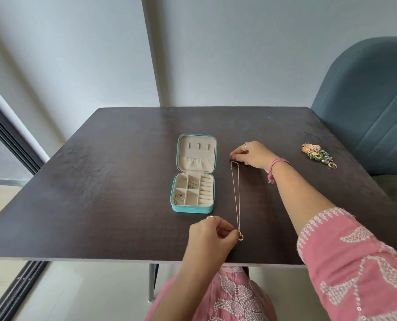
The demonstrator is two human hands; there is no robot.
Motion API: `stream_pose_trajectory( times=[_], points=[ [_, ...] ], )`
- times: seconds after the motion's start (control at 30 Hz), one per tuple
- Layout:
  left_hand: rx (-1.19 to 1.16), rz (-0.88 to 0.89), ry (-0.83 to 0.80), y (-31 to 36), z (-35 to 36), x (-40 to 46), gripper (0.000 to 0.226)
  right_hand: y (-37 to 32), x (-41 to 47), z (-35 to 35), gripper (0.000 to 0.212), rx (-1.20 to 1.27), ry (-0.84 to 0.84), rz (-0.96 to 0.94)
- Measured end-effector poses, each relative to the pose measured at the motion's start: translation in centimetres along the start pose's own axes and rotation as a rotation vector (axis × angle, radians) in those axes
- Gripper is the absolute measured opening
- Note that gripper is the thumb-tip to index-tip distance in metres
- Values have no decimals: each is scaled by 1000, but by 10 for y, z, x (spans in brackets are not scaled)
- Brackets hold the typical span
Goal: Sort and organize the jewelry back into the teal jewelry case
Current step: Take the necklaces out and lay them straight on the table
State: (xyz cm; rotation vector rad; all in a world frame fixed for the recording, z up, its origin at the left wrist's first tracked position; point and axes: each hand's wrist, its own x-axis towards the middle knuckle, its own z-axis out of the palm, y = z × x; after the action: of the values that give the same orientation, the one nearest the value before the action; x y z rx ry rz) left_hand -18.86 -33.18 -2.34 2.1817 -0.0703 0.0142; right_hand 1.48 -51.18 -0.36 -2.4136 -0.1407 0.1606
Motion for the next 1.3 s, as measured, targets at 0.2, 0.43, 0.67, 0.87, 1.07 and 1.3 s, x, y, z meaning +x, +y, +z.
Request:
stream_pose_trajectory(
  times=[0.2,0.43,0.67,0.87,1.07,1.3],
  points=[
    [9,55,305,-18,-43,16,8,-18,-8,-2,11,103,224,-25],
    [27,67,385,-53,-56,31,23,-66,-42,16,10,241,215,-125],
    [8,111,357,-64,-52,30,31,-87,-53,49,10,-104,-33,-172],
    [-5,86,347,-67,-51,30,30,-103,-48,67,19,-389,-49,-157],
    [-18,65,331,-67,-52,30,30,-110,-41,73,28,-496,-61,-141],
    [-41,39,316,-67,-55,30,29,-111,-45,63,13,-330,-107,-121]
  ],
)
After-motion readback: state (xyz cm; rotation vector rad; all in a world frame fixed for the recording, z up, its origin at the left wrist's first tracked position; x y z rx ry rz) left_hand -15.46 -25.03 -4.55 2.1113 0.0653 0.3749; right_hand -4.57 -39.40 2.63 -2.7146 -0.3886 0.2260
